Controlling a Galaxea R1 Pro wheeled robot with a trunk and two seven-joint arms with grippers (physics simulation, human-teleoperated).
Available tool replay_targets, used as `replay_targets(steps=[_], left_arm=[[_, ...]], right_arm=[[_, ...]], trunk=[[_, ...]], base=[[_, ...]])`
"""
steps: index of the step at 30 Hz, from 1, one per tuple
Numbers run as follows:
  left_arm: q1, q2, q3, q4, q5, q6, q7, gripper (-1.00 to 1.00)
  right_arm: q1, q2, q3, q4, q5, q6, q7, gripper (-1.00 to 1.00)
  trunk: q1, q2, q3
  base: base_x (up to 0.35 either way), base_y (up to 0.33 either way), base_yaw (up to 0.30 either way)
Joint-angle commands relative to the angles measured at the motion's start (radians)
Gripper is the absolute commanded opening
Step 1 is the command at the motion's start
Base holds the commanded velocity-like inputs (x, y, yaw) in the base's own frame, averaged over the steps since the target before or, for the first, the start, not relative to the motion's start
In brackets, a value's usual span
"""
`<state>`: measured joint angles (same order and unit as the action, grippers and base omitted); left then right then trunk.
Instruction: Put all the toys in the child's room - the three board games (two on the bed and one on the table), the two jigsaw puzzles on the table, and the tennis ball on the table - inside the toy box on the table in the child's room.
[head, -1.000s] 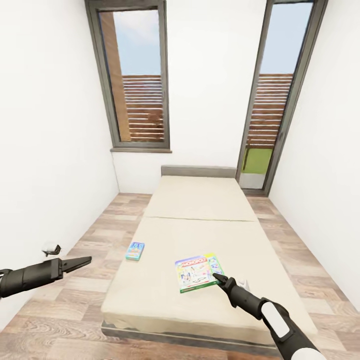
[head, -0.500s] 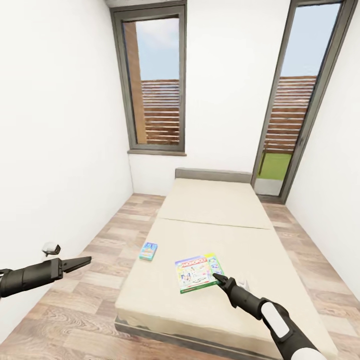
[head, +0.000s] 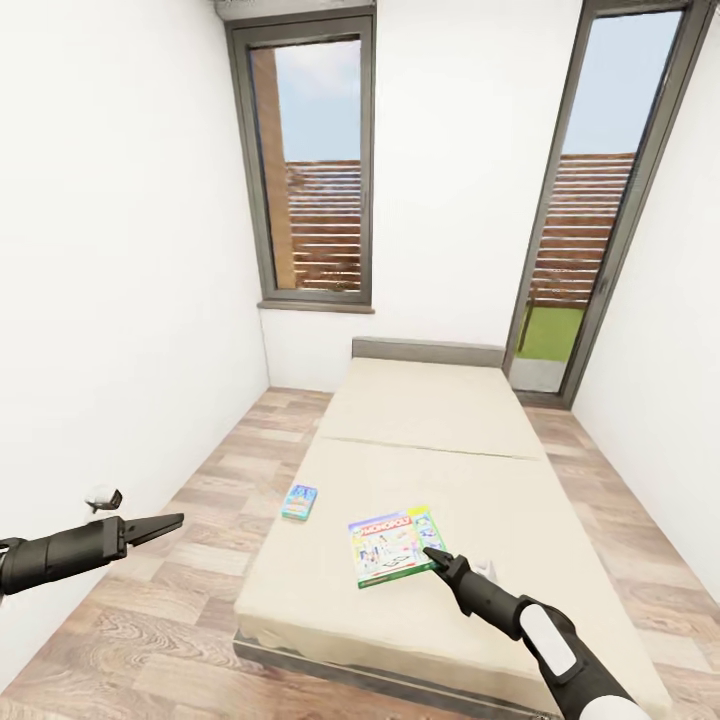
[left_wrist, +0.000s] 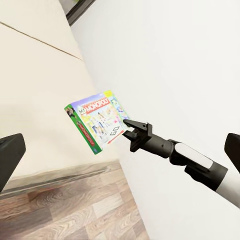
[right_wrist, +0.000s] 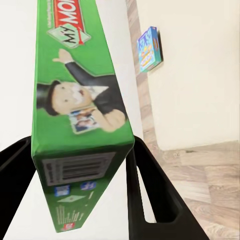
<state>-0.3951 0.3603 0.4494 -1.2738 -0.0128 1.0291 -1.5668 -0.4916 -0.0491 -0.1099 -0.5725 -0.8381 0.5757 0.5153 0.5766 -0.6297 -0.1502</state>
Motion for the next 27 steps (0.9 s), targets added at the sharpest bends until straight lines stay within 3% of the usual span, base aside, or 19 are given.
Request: replay_targets(steps=[1,7,17,27], left_arm=[[-0.001,0.0,0.0,0.0,-0.002,0.011,-0.004,1.0],[-0.001,0.0,-0.001,-0.001,-0.002,0.012,-0.004,1.0],[-0.001,0.0,-0.002,-0.001,-0.001,0.012,-0.004,1.0],[-0.001,-0.001,0.003,0.0,0.001,0.006,-0.004,1.0]], right_arm=[[-0.001,0.001,-0.003,0.0,-0.003,0.007,0.0,-1.0],[-0.001,0.003,-0.001,0.0,-0.004,-0.013,-0.002,-1.0],[-0.001,0.001,-0.002,0.0,-0.004,-0.02,0.0,-1.0],[-0.001,0.001,-0.002,0.0,-0.003,-0.022,0.001,-1.0]], trunk=[[-0.004,0.006,0.001],[-0.027,0.048,0.021],[-0.065,0.118,0.055],[-0.065,0.118,0.055]], base=[[-0.224,0.0,0.0],[-0.234,0.0,0.096],[-0.024,0.0,0.195],[0.0,-0.001,0.009]])
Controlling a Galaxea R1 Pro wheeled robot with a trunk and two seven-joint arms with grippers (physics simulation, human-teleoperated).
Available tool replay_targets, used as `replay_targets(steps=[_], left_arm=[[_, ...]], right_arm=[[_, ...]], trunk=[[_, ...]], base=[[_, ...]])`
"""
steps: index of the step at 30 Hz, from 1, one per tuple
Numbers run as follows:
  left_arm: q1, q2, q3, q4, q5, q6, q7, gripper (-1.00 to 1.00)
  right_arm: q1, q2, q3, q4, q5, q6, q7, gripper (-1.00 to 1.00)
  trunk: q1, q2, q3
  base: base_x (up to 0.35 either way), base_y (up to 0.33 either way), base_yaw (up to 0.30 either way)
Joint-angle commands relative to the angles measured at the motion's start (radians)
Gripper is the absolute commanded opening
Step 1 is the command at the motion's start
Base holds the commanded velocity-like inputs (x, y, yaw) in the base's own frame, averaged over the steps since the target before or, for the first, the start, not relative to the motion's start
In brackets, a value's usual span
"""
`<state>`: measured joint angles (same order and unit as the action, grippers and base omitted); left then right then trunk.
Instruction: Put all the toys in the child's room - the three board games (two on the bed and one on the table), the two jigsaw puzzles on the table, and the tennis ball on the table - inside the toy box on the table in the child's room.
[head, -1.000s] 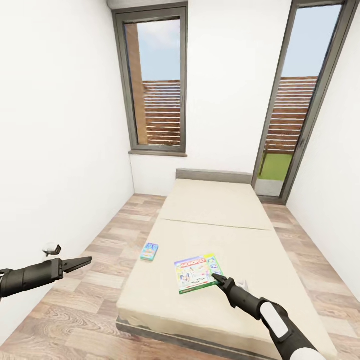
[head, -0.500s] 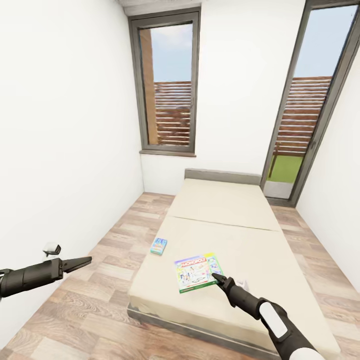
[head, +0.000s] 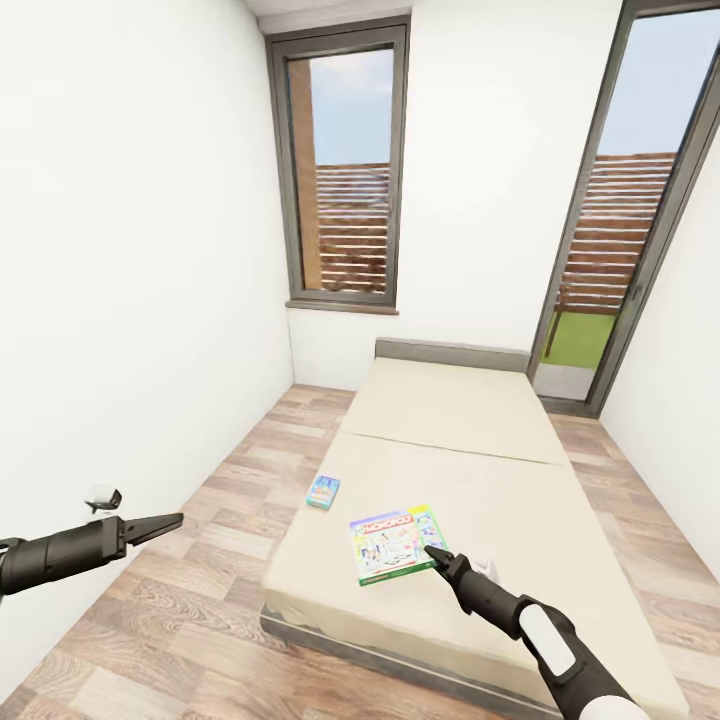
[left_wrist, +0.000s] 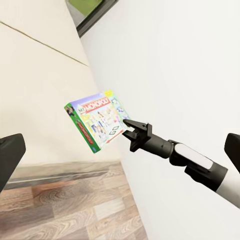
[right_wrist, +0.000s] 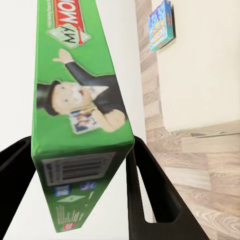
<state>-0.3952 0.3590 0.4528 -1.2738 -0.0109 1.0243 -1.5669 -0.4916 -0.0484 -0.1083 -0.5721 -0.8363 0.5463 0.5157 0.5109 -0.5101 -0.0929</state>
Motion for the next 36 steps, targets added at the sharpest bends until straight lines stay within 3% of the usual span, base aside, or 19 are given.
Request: replay_targets(steps=[1,17,27,33,36], left_arm=[[-0.001,0.0,0.001,0.0,-0.001,0.01,-0.004,1.0],[-0.001,0.0,0.0,0.001,0.001,0.009,-0.004,1.0],[-0.001,-0.002,-0.009,-0.002,-0.003,0.014,-0.004,1.0],[-0.001,-0.002,-0.008,-0.002,-0.004,0.013,-0.004,1.0],[-0.001,-0.002,-0.008,-0.002,-0.004,0.014,-0.004,1.0]], right_arm=[[-0.001,0.001,-0.003,0.0,-0.005,0.008,0.001,-1.0],[-0.001,0.002,-0.002,0.0,-0.004,0.007,-0.006,-1.0],[-0.001,0.002,-0.002,0.0,-0.004,0.007,-0.007,-1.0],[-0.001,0.004,-0.002,0.0,-0.004,0.007,-0.006,-1.0],[-0.001,0.004,-0.002,0.0,-0.004,0.007,-0.007,-1.0]], trunk=[[0.0,-0.002,-0.002],[0.0,-0.002,0.004],[-0.038,0.068,0.041],[-0.061,0.11,0.061],[-0.061,0.11,0.061]], base=[[-0.005,-0.077,0.001],[-0.051,-0.163,0.213],[-0.002,-0.004,0.266],[0.0,0.0,0.06],[0.0,0.0,0.01]])
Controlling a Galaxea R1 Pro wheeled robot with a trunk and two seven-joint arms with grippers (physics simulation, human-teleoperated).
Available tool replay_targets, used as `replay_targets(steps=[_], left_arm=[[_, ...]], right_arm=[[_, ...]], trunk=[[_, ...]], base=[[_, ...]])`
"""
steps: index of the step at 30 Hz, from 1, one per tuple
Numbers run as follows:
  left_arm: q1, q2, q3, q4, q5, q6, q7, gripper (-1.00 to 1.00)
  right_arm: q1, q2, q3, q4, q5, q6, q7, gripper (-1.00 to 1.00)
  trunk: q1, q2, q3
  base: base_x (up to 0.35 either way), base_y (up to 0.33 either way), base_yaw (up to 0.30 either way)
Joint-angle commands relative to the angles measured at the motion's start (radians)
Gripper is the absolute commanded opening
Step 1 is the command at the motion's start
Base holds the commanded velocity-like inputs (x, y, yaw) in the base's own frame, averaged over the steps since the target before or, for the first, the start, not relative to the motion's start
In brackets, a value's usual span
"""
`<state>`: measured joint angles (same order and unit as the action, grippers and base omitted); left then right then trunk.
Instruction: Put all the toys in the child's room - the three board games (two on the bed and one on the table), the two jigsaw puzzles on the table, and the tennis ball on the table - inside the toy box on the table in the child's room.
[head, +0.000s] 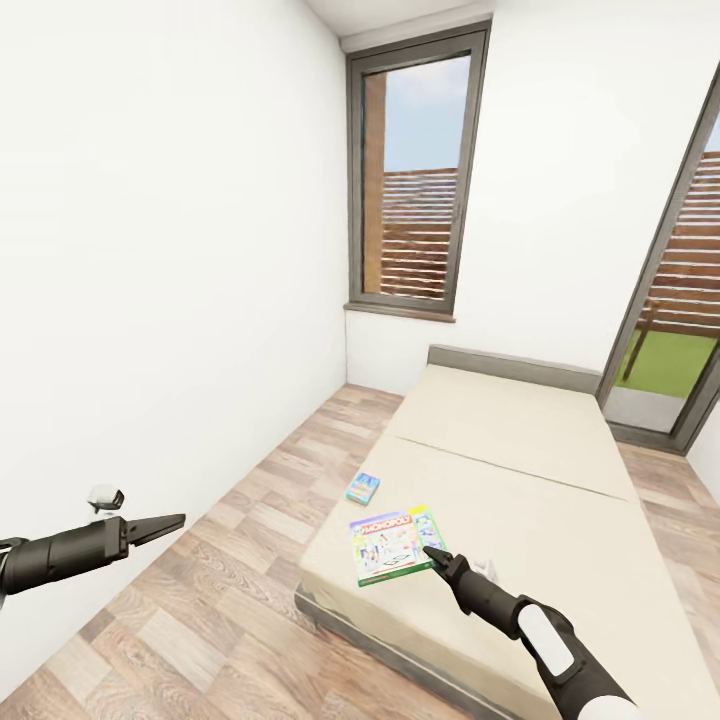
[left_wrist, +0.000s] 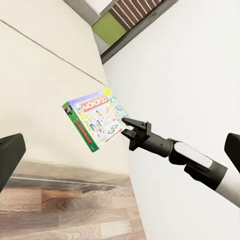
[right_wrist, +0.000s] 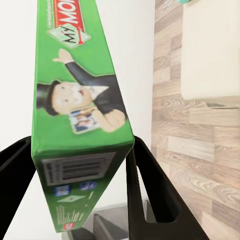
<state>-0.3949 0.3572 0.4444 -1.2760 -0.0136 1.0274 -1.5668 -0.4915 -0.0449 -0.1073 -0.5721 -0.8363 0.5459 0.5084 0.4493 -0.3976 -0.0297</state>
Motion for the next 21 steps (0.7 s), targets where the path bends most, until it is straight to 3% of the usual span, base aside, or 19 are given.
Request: replay_targets(steps=[1,21], left_arm=[[-0.001,0.0,0.0,0.0,-0.002,0.011,-0.004,1.0],[-0.001,-0.001,0.002,-0.001,0.002,0.006,-0.004,1.0]], right_arm=[[-0.001,0.001,-0.003,0.0,-0.004,0.008,0.0,-1.0],[-0.001,0.002,-0.003,0.0,-0.004,0.006,-0.002,-1.0]], trunk=[[0.001,-0.002,-0.002],[0.001,-0.002,0.006]], base=[[0.0,0.0,0.039],[-0.002,-0.004,0.243]])
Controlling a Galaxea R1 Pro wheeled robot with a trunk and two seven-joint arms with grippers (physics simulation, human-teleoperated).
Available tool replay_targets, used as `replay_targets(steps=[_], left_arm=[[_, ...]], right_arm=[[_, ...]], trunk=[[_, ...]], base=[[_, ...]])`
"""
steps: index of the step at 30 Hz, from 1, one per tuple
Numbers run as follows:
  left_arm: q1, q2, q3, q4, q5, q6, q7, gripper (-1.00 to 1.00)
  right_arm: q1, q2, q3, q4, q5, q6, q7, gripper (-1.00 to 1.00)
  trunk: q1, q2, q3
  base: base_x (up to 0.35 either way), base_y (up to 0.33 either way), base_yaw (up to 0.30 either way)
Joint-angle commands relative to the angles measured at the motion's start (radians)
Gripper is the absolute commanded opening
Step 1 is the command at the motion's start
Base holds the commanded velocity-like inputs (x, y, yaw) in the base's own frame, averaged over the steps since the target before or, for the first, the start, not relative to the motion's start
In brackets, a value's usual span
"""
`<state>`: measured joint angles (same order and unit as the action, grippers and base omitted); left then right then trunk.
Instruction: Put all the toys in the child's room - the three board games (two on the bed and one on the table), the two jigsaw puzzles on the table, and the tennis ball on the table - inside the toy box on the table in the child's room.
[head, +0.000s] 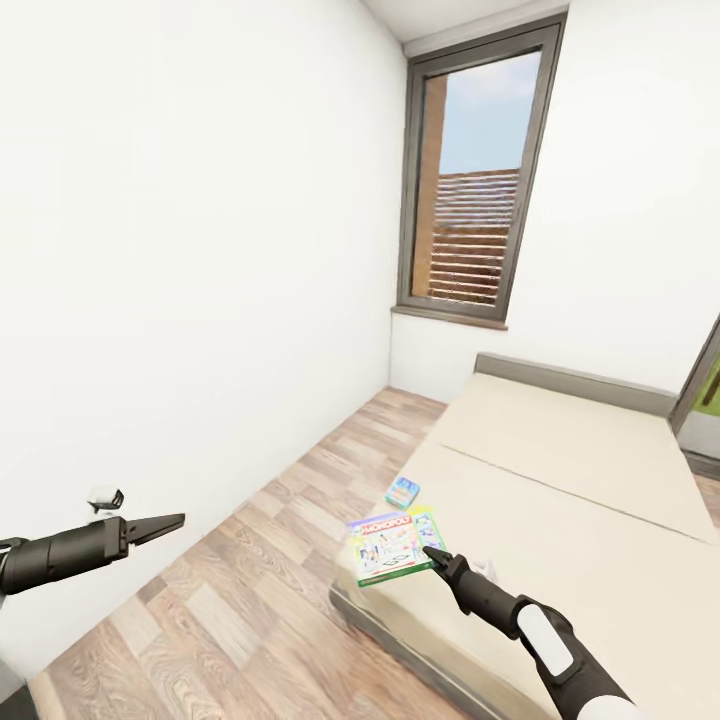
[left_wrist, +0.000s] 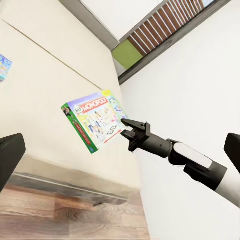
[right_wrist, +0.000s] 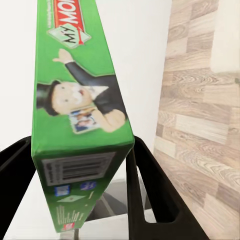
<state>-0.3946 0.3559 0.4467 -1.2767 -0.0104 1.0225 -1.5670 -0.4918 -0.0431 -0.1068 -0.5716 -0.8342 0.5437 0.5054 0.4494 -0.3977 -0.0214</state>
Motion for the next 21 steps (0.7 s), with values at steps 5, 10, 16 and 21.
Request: replay_targets(steps=[5,10,16,21], left_arm=[[-0.001,0.0,-0.001,-0.001,-0.001,0.011,-0.004,1.0],[-0.001,0.0,-0.001,-0.001,-0.001,0.011,-0.004,1.0],[-0.001,0.0,-0.001,-0.001,-0.001,0.011,-0.004,1.0],[-0.001,0.0,-0.001,-0.001,-0.001,0.011,-0.004,1.0]], right_arm=[[-0.001,0.001,-0.003,-0.001,-0.006,0.009,0.001,-1.0],[-0.001,0.001,-0.002,-0.001,-0.006,0.009,0.001,-1.0],[-0.001,0.002,-0.002,0.0,-0.005,0.009,0.0,-1.0],[-0.001,0.002,-0.002,0.001,-0.006,0.009,0.0,-1.0]], trunk=[[0.001,-0.002,0.0],[0.001,-0.002,0.003],[0.001,-0.002,0.006],[0.001,-0.002,0.008]], base=[[-0.073,-0.196,0.273],[-0.101,-0.272,0.273],[-0.098,-0.285,0.273],[-0.036,-0.3,0.273]])
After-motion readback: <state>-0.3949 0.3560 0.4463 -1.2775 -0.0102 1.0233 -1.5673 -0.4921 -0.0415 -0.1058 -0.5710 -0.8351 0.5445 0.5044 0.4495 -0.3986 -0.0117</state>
